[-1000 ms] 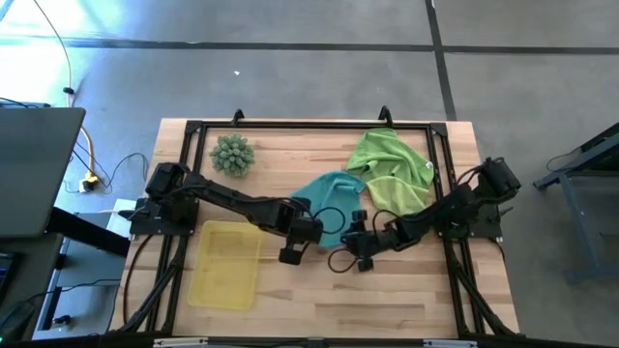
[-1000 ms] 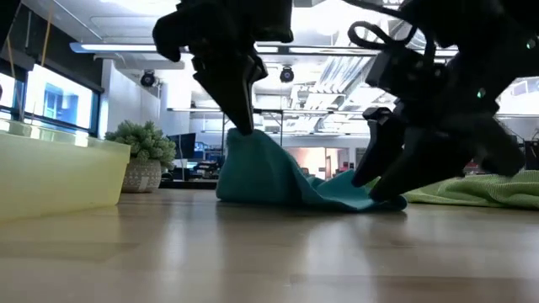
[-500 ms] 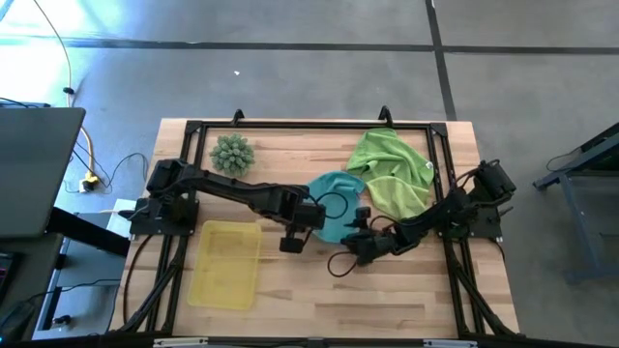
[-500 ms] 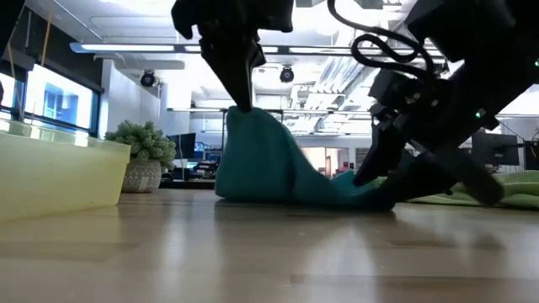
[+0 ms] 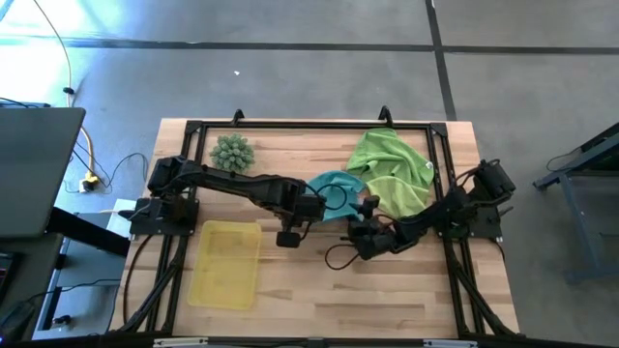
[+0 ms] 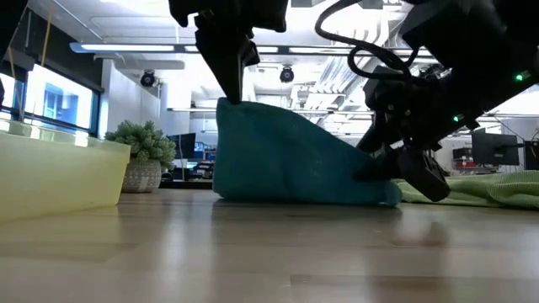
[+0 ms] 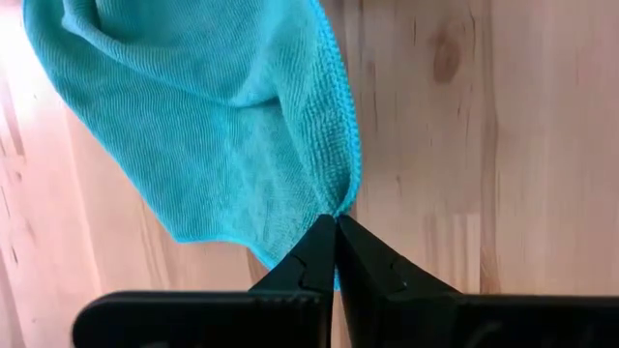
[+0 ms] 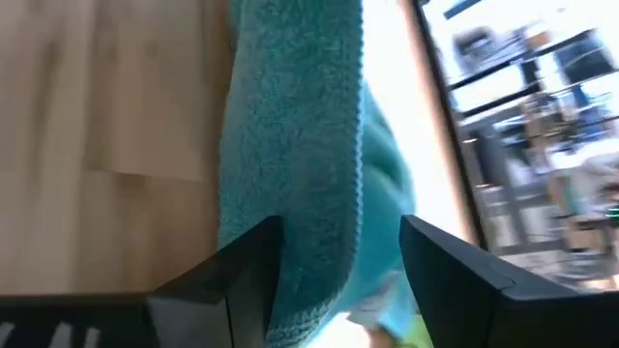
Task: Roll microfiber towels into tight, uniform cylinder then place into a basket
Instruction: Fold the blue towel
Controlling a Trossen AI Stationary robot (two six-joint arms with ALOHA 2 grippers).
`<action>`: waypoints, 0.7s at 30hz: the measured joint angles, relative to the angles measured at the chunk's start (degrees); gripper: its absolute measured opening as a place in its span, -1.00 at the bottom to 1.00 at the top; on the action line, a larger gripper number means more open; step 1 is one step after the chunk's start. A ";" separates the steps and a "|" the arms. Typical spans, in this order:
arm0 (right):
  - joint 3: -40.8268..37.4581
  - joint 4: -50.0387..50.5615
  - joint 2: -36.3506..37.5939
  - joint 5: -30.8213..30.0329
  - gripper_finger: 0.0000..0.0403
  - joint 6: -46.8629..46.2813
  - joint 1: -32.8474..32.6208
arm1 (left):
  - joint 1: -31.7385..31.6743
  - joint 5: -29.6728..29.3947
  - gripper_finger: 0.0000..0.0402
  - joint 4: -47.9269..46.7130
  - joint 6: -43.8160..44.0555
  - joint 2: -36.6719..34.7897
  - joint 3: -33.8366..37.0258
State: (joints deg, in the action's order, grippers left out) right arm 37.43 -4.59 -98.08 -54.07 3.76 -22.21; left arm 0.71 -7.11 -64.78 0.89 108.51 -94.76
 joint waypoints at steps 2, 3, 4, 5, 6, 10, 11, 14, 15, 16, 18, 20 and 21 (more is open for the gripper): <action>0.00 0.70 0.00 3.36 0.01 -2.71 0.40 | -0.02 0.00 -1.00 -0.20 0.00 0.00 0.00; 0.00 1.22 0.00 4.53 0.01 -4.29 0.48 | -0.02 -0.02 -1.00 -0.35 0.00 0.00 0.00; 0.00 1.81 0.00 5.35 0.01 -5.96 0.50 | 0.00 -0.02 -1.00 -0.60 0.00 0.00 0.00; 0.00 2.41 0.00 6.05 0.01 -7.73 0.47 | -0.01 -0.02 -1.00 -1.03 0.00 0.00 0.00; 0.00 3.17 0.00 6.57 0.01 -9.43 0.36 | -0.02 -0.04 -1.00 -1.59 0.00 0.00 0.00; 0.00 6.83 0.02 9.09 0.01 -17.21 -0.53 | -0.02 -0.96 -1.00 -2.38 0.48 0.00 0.00; 0.00 7.67 0.02 10.00 0.01 -19.42 -0.81 | -0.02 -1.01 -1.00 -2.40 0.48 0.00 0.00; 0.00 9.05 0.04 11.73 0.01 -25.14 -1.68 | -0.02 -1.09 -1.00 -2.40 0.48 0.00 0.00; 0.00 9.31 0.04 12.07 0.01 -26.69 -2.00 | -0.02 -1.09 -1.00 -2.40 0.48 0.00 0.00; 0.00 9.63 0.04 12.19 -0.01 -28.09 -2.41 | -0.02 -1.09 -1.00 -2.40 0.50 0.00 0.00; 0.00 10.07 0.06 12.42 -0.07 -30.10 -3.35 | 0.00 -1.09 -1.00 -2.38 0.54 0.00 0.00; 0.00 10.26 0.07 12.64 -0.17 -30.94 -4.23 | 0.00 -1.11 -1.00 -2.35 0.96 0.00 0.00; 0.00 10.28 0.07 12.79 -0.23 -30.92 -4.63 | 0.00 -1.11 -1.00 -2.35 1.05 0.00 0.00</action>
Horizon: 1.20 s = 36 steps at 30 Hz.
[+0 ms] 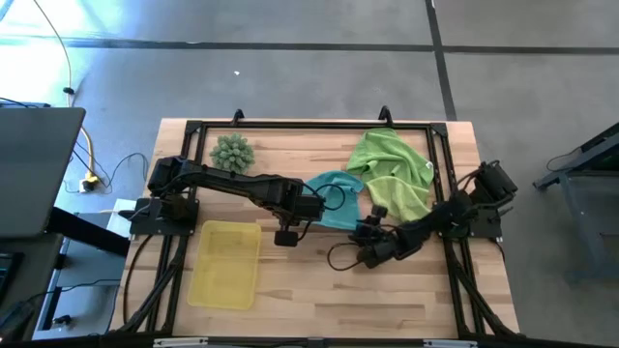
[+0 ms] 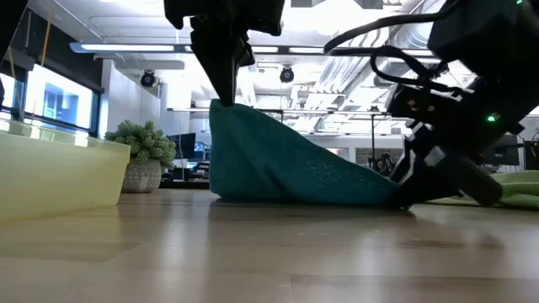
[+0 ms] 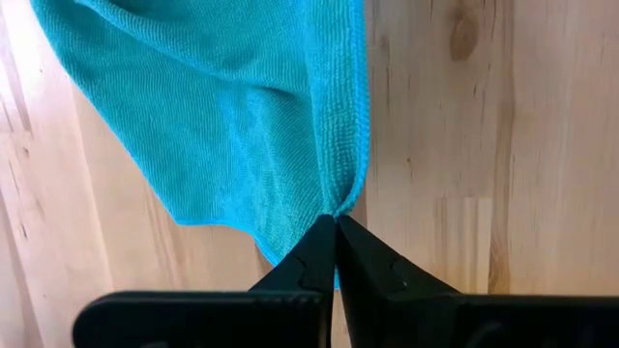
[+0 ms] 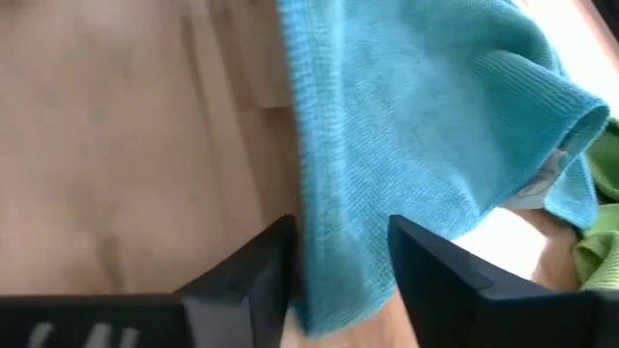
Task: Roll microfiber towels into tight, uniform cylinder then place into a basket
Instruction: Fold the blue towel
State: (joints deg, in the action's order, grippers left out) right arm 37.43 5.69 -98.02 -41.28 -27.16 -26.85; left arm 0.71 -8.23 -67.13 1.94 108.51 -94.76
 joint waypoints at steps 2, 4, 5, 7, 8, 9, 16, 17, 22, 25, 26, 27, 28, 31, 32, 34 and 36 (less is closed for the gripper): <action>0.00 -0.04 -0.01 0.25 -0.38 -0.01 -0.62 | 0.00 0.00 -1.00 0.02 0.12 0.00 0.00; 0.00 -0.09 0.00 0.29 -0.55 -0.01 -0.89 | 0.00 0.00 -1.00 0.04 0.49 0.00 0.00; 0.00 -0.10 -0.02 0.29 -0.64 0.01 -0.92 | 0.00 -0.01 -1.00 0.04 0.65 0.00 0.00; 0.00 -0.28 -0.02 0.25 -0.85 0.06 -0.92 | 0.02 -0.02 -1.00 0.05 1.04 0.00 0.00; 0.00 -0.28 -0.02 0.24 -0.92 0.16 -0.92 | 0.10 -0.02 -1.00 0.06 1.28 0.00 0.00; 0.00 -0.28 -0.02 0.22 -0.96 0.23 -0.92 | 0.14 -0.03 -1.00 0.06 1.58 0.00 0.00; 2.00 2.59 2.13 -0.35 -0.99 2.14 -0.92 | 0.17 -0.11 -1.00 -0.87 2.42 -1.33 -0.03; 2.89 3.87 3.03 -0.98 -0.98 2.99 -0.92 | 0.17 -0.13 -1.00 -0.98 2.42 -2.07 -0.07; 8.99 14.22 8.16 -5.49 -0.99 9.05 -0.09 | 0.17 -0.92 -1.00 -1.83 2.44 -6.71 -0.04; 13.21 21.66 11.22 -8.98 -1.00 11.56 1.30 | 0.17 -3.37 -1.00 -2.04 2.42 -10.06 -0.08; 14.88 24.10 12.03 -10.18 -1.00 12.49 1.82 | 0.17 -4.12 -1.00 -2.25 2.43 -11.20 -0.09; 16.47 26.64 12.87 -11.43 -1.00 12.98 2.35 | 0.17 -4.79 -1.00 -2.57 2.43 -12.40 -0.01; 18.14 29.88 13.82 -12.99 -1.00 13.54 2.98 | 0.17 -5.76 -1.00 -2.51 2.42 -13.36 0.00; 23.29 37.02 15.86 -17.52 -1.00 15.59 4.95 | 0.11 -10.31 -1.00 -2.65 2.42 -16.70 0.02; 24.93 39.07 16.44 -19.39 -1.00 16.07 5.63 | 0.11 -12.69 -1.00 -2.36 2.44 -17.47 -0.03; 28.06 41.27 17.30 -22.67 -1.00 17.19 7.22 | 0.09 -17.76 -1.00 -1.95 2.95 -19.18 -0.08; 31.07 41.66 17.88 -23.58 -1.00 18.35 9.03 | 0.09 -22.50 -1.00 -1.77 3.83 -20.28 -0.04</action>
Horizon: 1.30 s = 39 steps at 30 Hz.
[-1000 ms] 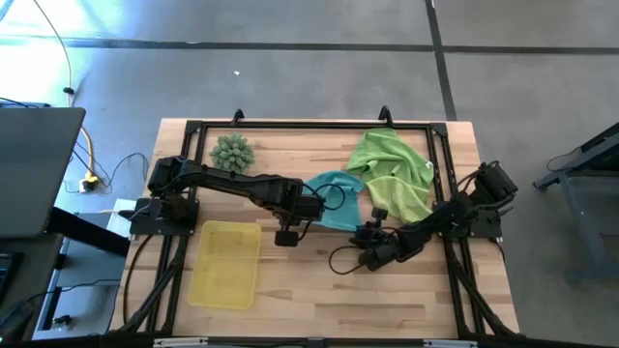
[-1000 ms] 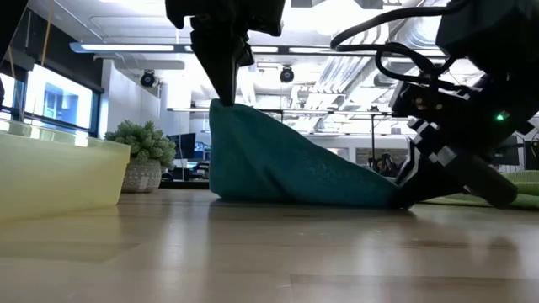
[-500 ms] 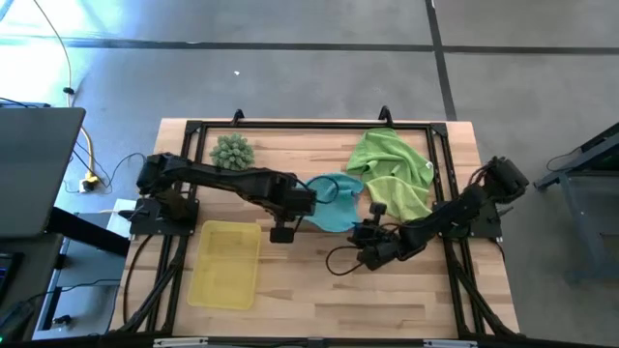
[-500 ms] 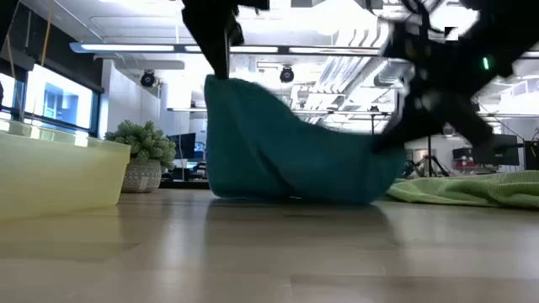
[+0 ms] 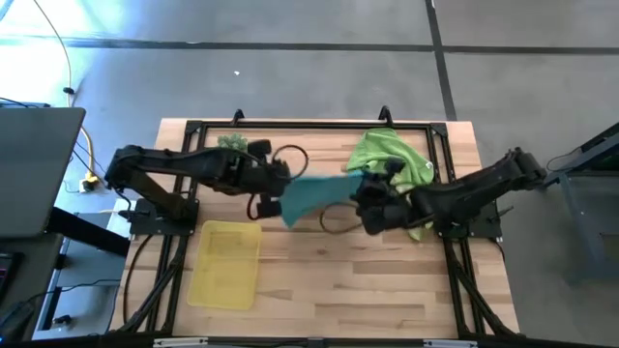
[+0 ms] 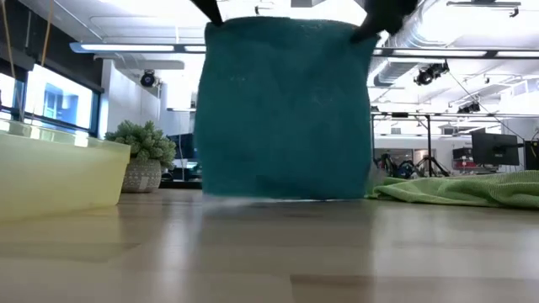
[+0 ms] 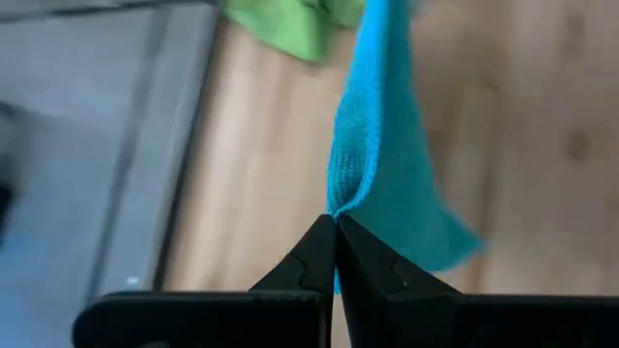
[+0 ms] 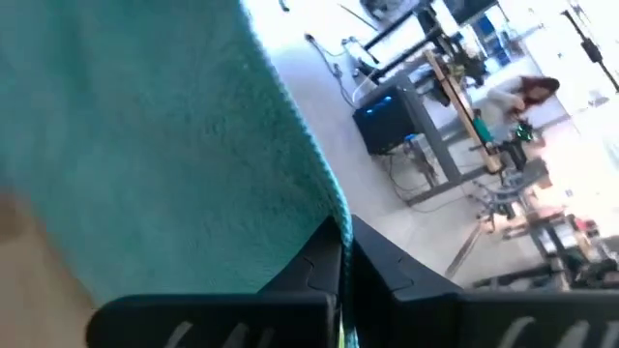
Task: Roll microfiber towels into tight, uniform cylinder then place into a basket
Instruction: Fold the blue towel
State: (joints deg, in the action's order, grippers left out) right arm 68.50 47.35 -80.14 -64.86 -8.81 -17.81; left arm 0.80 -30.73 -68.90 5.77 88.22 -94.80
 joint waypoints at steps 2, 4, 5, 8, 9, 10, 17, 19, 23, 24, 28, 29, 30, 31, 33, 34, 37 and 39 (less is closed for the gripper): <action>2.69 0.29 0.32 3.75 -1.00 2.73 1.68 | -0.02 -3.10 -1.00 -0.20 0.35 -1.00 0.00; 5.98 0.70 0.58 15.36 -1.00 6.14 3.35 | -0.04 -1.95 -1.00 -0.28 1.15 -1.49 0.00; 7.31 1.68 0.91 21.91 -1.00 7.35 4.03 | -0.04 0.99 -1.00 -0.29 1.07 -1.55 -0.02; 11.46 1.64 1.33 33.63 -1.00 10.32 5.77 | 0.02 10.49 -1.00 -0.84 -1.62 -2.11 0.07; 12.63 2.27 1.45 32.63 -1.00 10.69 6.13 | 0.08 10.51 -1.00 -0.72 -2.11 -2.32 0.04; 13.91 2.78 1.49 29.93 -1.00 10.82 6.57 | 0.13 9.14 -1.00 -0.76 -2.37 -2.38 0.02; 18.62 8.11 1.55 30.59 -1.00 14.17 10.35 | -1.17 2.47 -1.00 -1.51 -4.14 -2.22 0.04; 17.99 8.95 1.55 32.71 -1.00 14.36 11.60 | -1.60 5.30 -1.00 -1.60 -4.97 -2.18 0.04; 15.88 10.27 1.33 32.93 -1.00 18.02 14.81 | -3.15 2.37 -1.00 -1.56 -7.98 -2.18 0.04; 15.43 10.25 1.27 31.81 -1.00 19.34 15.83 | -3.76 0.93 -1.00 -1.51 -8.91 -2.18 0.04; 13.78 6.50 1.23 24.46 -1.00 21.88 20.50 | -6.61 -5.14 -1.00 -0.90 -10.90 -2.18 0.04; 13.58 5.65 1.23 24.70 -1.00 20.03 21.49 | -7.19 -6.10 -1.00 -0.63 -10.37 -2.18 0.02; 13.54 5.69 1.23 27.70 -1.00 18.14 22.35 | -7.72 -5.73 -1.00 -0.70 -9.43 -2.18 0.02; 13.54 6.11 1.23 33.29 -1.00 17.26 23.09 | -8.13 -3.68 -1.00 -1.11 -8.95 -2.18 0.02; 13.44 6.60 1.18 43.41 -1.00 16.77 24.25 | -8.53 2.42 -1.00 -1.38 -8.84 -2.18 0.02; 13.44 6.50 1.16 44.36 -1.00 16.23 24.44 | -8.57 4.20 -1.00 -1.36 -9.15 -2.18 0.02; 13.44 6.19 1.20 42.41 -1.00 14.88 24.60 | -8.41 3.28 -1.00 -1.29 -9.06 -2.18 0.02; 13.44 6.18 1.20 42.14 -1.00 17.04 24.64 | -8.28 2.97 -1.00 -1.25 -9.60 -2.18 0.02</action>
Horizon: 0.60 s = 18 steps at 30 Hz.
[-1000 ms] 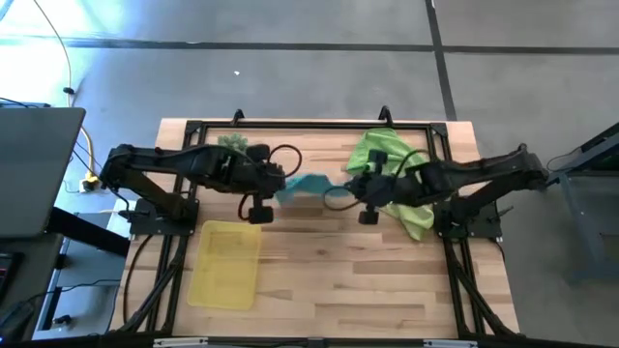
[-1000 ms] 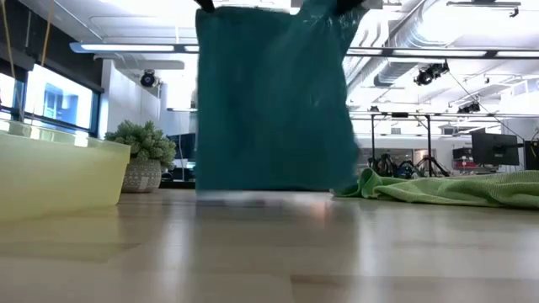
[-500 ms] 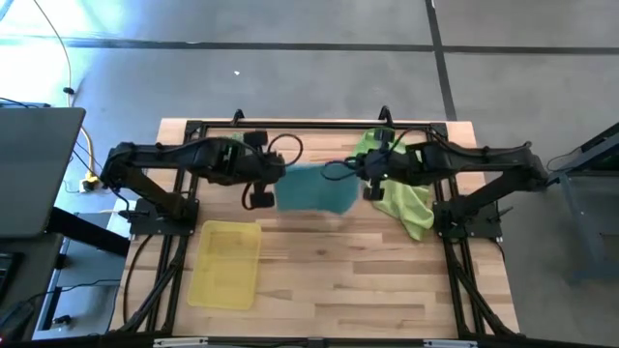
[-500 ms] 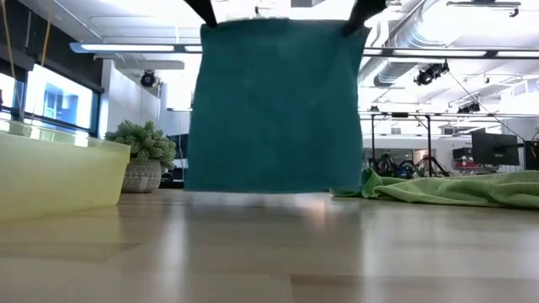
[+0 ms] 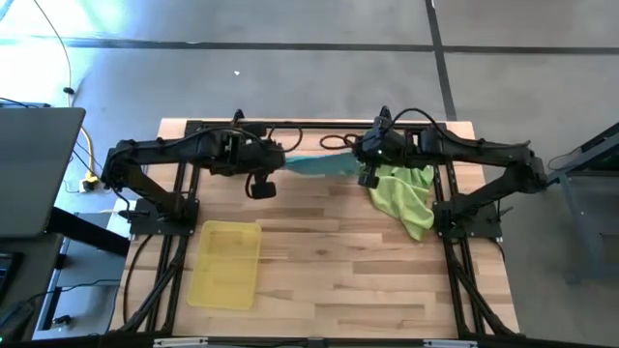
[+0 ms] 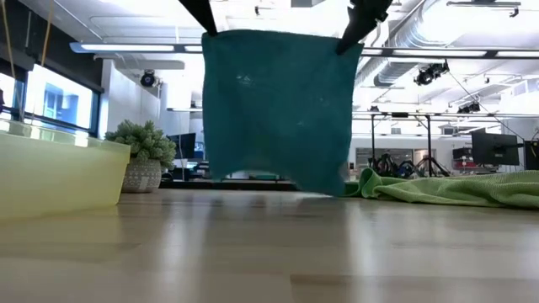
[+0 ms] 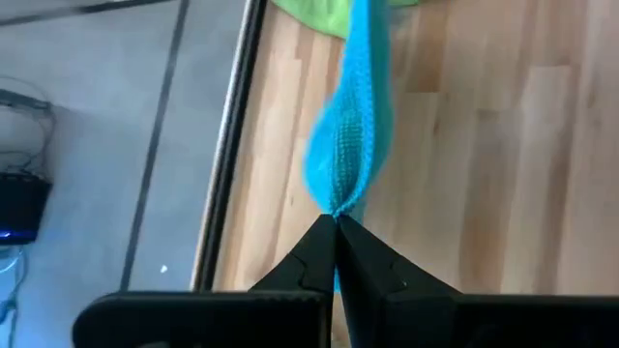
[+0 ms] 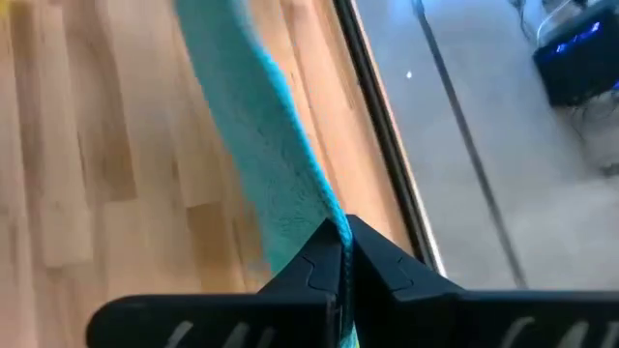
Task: Roll microfiber towels into tight, uniform cylinder then place into a basket
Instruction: Fold the blue towel
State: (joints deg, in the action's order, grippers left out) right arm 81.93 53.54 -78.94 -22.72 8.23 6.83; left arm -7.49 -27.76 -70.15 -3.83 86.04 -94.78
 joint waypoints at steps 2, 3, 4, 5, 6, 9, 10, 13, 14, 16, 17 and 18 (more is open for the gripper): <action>0.01 -0.30 0.00 -2.15 -1.00 2.46 -0.11 | -0.07 -1.76 -1.00 0.02 -0.85 0.00 0.00; 0.00 -0.74 0.00 -3.44 -1.00 3.67 -0.01 | -0.13 -3.71 -1.00 0.03 -1.06 0.00 0.00; 0.02 -1.44 -0.07 -4.73 -1.00 5.17 0.47 | -0.42 -5.99 -1.00 0.06 -1.31 0.00 0.00; 0.02 -2.35 -0.15 -5.83 -1.00 6.78 1.08 | -0.74 -8.01 -1.00 0.07 -1.40 0.00 0.00; 0.04 -3.31 -0.19 -6.18 -1.00 8.55 1.77 | -1.27 -9.76 -1.00 0.11 -1.87 0.00 0.00; 0.03 -6.90 -0.24 -5.62 -1.00 13.74 3.95 | -3.41 -12.96 -1.00 0.63 -5.36 0.00 0.00; 0.04 -8.47 -0.24 -5.61 -1.00 15.47 4.60 | -3.97 -13.60 -1.00 1.12 -6.31 0.00 0.00; 0.05 -14.28 -0.24 -6.76 -1.00 20.61 6.58 | -5.64 -14.35 -1.00 3.19 -7.79 0.01 0.00; 0.07 -15.69 -0.24 -7.38 -1.00 21.58 7.06 | -6.09 -14.79 -1.00 3.86 -7.68 0.04 0.00; 0.07 -17.23 -0.24 -8.34 -1.00 22.75 7.63 | -6.81 -16.46 -1.00 4.49 -6.90 0.04 0.00; 0.07 -17.37 -0.24 -8.50 -1.00 23.18 7.63 | -6.98 -17.32 -1.00 4.46 -6.36 0.04 0.00; 0.07 -17.24 -0.24 -8.83 -1.00 23.28 7.50 | -7.17 -17.92 -1.00 4.44 -5.66 0.04 0.00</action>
State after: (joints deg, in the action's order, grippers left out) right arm 82.00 36.29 -79.18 -31.55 31.51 14.33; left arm -14.66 -45.67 -65.71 -9.49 86.08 -94.78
